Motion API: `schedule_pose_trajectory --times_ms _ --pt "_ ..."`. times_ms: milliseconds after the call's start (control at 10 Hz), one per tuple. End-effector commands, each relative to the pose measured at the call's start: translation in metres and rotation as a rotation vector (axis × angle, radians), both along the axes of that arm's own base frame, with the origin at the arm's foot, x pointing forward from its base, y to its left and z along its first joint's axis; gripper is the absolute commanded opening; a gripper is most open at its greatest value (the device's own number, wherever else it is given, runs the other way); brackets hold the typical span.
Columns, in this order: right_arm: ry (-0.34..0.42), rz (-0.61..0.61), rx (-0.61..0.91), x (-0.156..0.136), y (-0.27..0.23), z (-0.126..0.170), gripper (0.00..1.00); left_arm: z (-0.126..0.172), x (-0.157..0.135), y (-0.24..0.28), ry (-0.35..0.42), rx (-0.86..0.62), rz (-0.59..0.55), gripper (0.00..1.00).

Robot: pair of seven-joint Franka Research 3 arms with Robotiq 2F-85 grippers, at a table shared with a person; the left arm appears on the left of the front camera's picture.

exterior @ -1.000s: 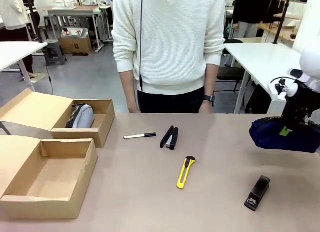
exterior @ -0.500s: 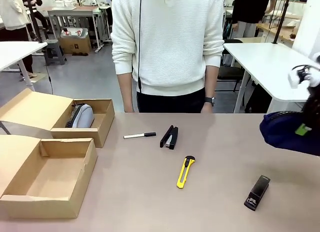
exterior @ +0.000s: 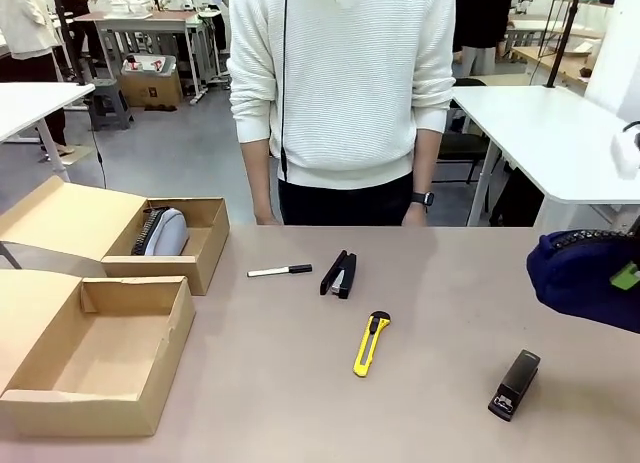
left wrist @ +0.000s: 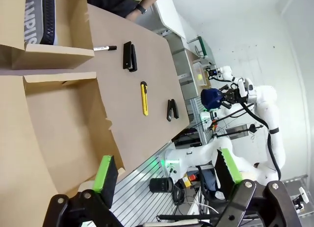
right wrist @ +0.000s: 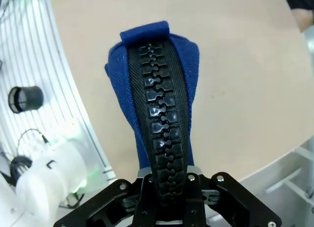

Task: Place items inside the box.
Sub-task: Pick up a Pencil pouch or Stapler and place it inside the Mailer Box closest to the robot.

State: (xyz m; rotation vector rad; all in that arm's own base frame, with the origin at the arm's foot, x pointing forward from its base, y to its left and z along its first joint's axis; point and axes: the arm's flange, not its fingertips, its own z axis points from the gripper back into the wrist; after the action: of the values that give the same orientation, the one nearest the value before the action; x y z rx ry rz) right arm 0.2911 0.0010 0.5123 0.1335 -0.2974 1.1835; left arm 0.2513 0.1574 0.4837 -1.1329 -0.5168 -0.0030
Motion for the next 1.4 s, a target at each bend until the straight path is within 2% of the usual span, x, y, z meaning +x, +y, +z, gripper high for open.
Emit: schedule_pose_trajectory --times_ms 0,100,200,300,400,500,600,700,800,900,1000,1100,1200,1300 --pt "-0.016 0.004 0.008 -0.010 0.005 0.007 0.07 0.001 0.001 -0.001 -0.012 -0.014 0.009 1.00" --pt "-0.031 0.118 0.131 -0.001 0.017 -0.002 0.07 0.001 0.001 -0.001 -0.012 -0.014 0.009 1.00" --pt "-0.024 0.159 0.217 0.009 0.060 0.001 0.07 0.001 0.001 -0.001 -0.012 -0.014 0.009 1.00" --pt "0.094 0.106 0.284 0.007 0.108 0.017 0.07 0.001 0.001 -0.001 -0.012 -0.014 0.009 1.00" --pt "0.185 -0.130 0.324 0.010 0.151 0.028 0.07 0.001 0.001 -0.001 -0.012 -0.014 0.009 1.00" --pt "0.216 -0.182 0.331 -0.004 0.188 0.040 0.07 0.001 0.001 -0.001 -0.012 -0.014 0.009 1.00" --pt "0.284 -0.243 0.291 -0.015 0.240 0.036 0.07 0.001 0.001 -0.001 -0.012 -0.014 0.009 1.00" --pt "0.335 -0.213 0.262 -0.030 0.272 0.034 0.07 0.001 0.001 -0.001 -0.012 -0.014 0.009 1.00" --pt "0.431 -0.203 0.190 -0.044 0.298 0.029 0.07 0.001 0.001 -0.001 -0.012 -0.014 0.009 1.00" --pt "0.380 -0.079 0.117 -0.047 0.292 0.029 0.07 0.001 0.001 -0.001 -0.012 -0.014 0.009 1.00" --pt "0.352 -0.201 0.225 -0.049 0.284 0.024 0.07 0.001 0.001 -0.001 -0.012 -0.014 0.009 1.00" --pt "0.352 -0.201 0.225 -0.049 0.284 0.024 0.07 0.001 0.001 -0.001 -0.012 -0.014 0.009 1.00" --pt "0.385 -0.162 0.174 -0.058 0.306 0.018 0.07 0.001 0.001 -0.001 -0.012 -0.014 0.009 1.00" --pt "0.337 -0.113 0.163 -0.052 0.348 0.011 0.07 0.001 0.001 -0.001 -0.012 -0.014 0.009 1.00"
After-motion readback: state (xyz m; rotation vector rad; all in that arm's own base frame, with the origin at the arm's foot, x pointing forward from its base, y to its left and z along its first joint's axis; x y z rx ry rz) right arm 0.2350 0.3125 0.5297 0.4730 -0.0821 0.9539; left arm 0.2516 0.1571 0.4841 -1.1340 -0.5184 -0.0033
